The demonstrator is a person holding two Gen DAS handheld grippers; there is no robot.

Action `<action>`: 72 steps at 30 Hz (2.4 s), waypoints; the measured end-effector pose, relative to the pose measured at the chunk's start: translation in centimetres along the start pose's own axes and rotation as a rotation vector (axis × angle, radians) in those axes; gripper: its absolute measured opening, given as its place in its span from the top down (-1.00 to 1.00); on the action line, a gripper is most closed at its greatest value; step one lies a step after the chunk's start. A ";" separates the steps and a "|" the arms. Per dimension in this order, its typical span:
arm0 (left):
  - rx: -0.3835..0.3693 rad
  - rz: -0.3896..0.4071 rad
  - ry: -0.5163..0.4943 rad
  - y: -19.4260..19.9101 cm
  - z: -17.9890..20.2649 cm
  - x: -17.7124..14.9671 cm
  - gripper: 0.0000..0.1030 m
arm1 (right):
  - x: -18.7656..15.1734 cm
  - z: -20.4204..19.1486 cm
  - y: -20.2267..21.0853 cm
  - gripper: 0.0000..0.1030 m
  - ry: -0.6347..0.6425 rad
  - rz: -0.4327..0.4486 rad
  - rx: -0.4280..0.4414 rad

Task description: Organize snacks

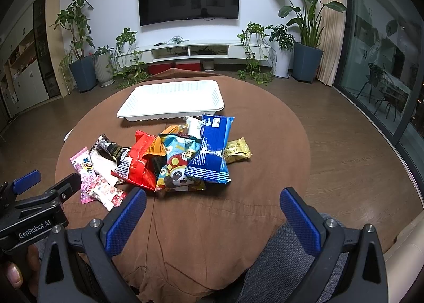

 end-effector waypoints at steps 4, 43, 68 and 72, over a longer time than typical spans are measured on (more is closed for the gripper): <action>-0.001 -0.001 0.000 0.0 0.0 0.0 -0.99 | 0.0 0.0 0.0 -1.00 0.000 -0.002 0.000; -0.031 -0.197 0.071 -6.4 -6.3 0.0 -0.99 | -0.3 4.7 -1.7 -0.86 -0.213 0.034 0.161; -0.095 -0.327 0.076 -15.7 -6.5 2.5 0.29 | -0.5 5.6 -4.3 -0.62 -0.211 -0.062 0.207; -0.070 -0.332 0.073 -16.5 -7.0 3.0 0.23 | -0.4 5.4 -4.6 -0.62 -0.210 -0.072 0.214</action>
Point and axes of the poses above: each gripper's, at about its wrist camera, not at the fingertips, and y roughly against the way its jaws point, z to its right, x to its top, the point moved 2 cm from there along -y, roughly the way its jaws point, and after that the axes turned 7 degrees about x, right-handed, at the moved point
